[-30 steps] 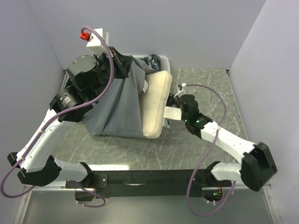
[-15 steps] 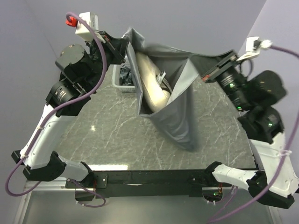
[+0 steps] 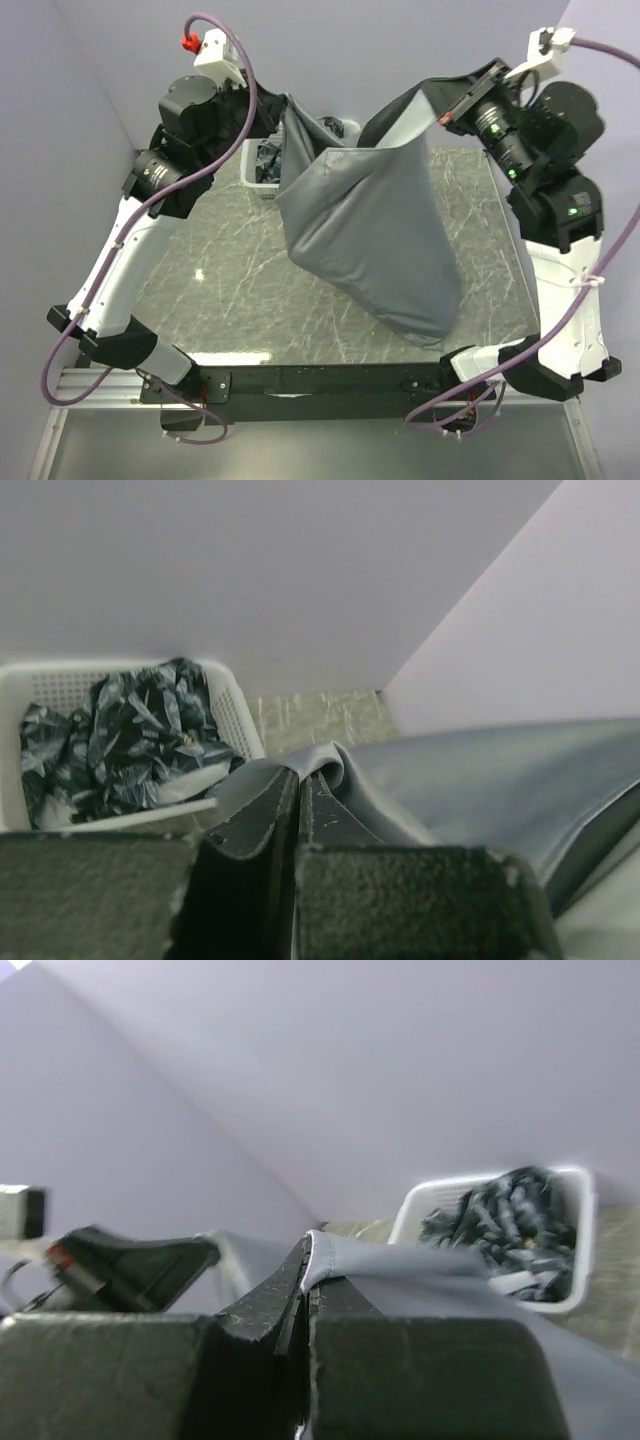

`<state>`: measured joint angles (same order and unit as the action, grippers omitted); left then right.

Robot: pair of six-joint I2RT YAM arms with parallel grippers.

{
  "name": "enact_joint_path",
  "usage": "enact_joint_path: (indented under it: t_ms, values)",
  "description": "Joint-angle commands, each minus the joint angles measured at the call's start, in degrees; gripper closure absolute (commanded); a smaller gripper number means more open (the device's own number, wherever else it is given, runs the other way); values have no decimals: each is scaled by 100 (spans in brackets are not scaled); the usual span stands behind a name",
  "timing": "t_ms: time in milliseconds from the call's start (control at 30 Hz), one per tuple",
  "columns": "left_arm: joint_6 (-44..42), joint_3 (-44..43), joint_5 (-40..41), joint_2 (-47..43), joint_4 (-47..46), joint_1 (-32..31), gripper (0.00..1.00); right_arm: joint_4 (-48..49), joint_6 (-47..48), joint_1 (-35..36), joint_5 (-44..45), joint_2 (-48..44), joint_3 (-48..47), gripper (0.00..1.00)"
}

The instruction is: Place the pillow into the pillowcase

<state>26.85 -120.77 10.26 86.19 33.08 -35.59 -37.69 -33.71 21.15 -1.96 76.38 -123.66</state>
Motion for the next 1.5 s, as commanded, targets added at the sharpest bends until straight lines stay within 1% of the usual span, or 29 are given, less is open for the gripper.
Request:
enact_joint_path:
  t_ms: [0,67,133,200,267,300,333,367,400,433,467,567,633,667,733,800,833,900,933,967,1000,1067,1100,1133,1233,1333,1400,1433,1467]
  values:
    - [706,623,-565,-392,-223,745,93,691,-258,301,-747,-211,1041,100]
    - [1127,1166,-928,-559,-232,1358,90,1333,-302,933,-474,-316,2015,100]
    - [1287,1572,-1060,-682,-276,1703,89,1876,-459,1337,-367,-134,2458,100]
    - [1576,2319,-1332,-902,-512,2274,85,2151,-539,1943,-253,148,2750,100]
    - [1840,3011,-1553,-1121,-644,2826,70,2354,-487,2610,-7,736,2576,100]
    - [1902,3216,-1588,-1192,-697,3013,42,2319,-452,2762,20,990,2409,100]
    - [1946,3374,-1554,-1253,-680,3180,31,2180,-391,2885,-24,1471,2216,93]
    - [2016,3654,-1527,-1376,-654,3486,23,2065,-347,2991,-102,1676,1823,70]
    - [2026,3770,-1536,-1455,-654,3567,10,1925,-225,3114,-68,1818,1671,58]
    - [2008,3876,-1553,-1552,-671,3777,4,1706,-180,3132,-16,1897,1591,46]
    - [1895,3973,-1467,-1692,-645,3901,1,1678,-136,3141,133,1846,1695,31]
    - [1780,4104,-1089,-1842,-417,3920,0,1590,14,3097,563,1302,2281,14]
    - [1885,4359,-1079,-1956,-390,3894,1,1502,49,2975,1038,759,2713,7]
    - [1946,4682,-766,-2001,-286,3832,1,1493,23,2905,1092,564,3202,5]
    - [2174,5079,-360,-2228,-232,3657,1,1537,-30,2721,1276,-49,3811,5]
    - [2385,5790,106,-2404,-293,3447,0,1580,-213,2597,1443,-499,4768,4]
    - [2586,6019,221,-2597,-346,3228,1,1668,-319,2466,1418,-954,5155,4]
    - [2798,6617,475,-2747,-486,3042,1,1852,-556,2377,1277,-1422,6245,4]
    - [2947,6784,485,-2844,-548,2876,1,1836,-636,2368,1372,-1842,6562,4]
    - [3001,7021,486,-2862,-618,2787,1,1810,-741,2350,1460,-2037,7130,3]
    - [3062,7110,555,-2880,-697,2673,0,1740,-985,2315,1522,-2213,7388,3]
    - [3212,7357,556,-2836,-890,2225,1,1730,-1207,2149,1392,-2688,8089,3]
    - [3212,7410,556,-2766,-1039,2006,2,1687,-1382,2122,1347,-2829,8285,3]
    - [3247,7401,747,-2540,-1145,1525,2,1608,-1479,2104,1469,-3074,8583,3]
    - [3274,7261,1057,-1847,-1180,829,1,1046,-1936,2095,1864,-3383,8875,0]
    - [3353,7348,951,-1135,-1470,476,3,1105,-2087,1929,1963,-3533,9200,0]
    - [3362,7418,847,-816,-1707,265,11,1368,-1947,1431,1673,-3385,9298,0]
    - [3379,7471,759,-554,-1830,-15,16,1466,-1850,1166,1542,-3297,9333,1]
    - [3432,7489,732,-438,-2032,-192,26,1580,-1623,955,1384,-3183,9333,2]
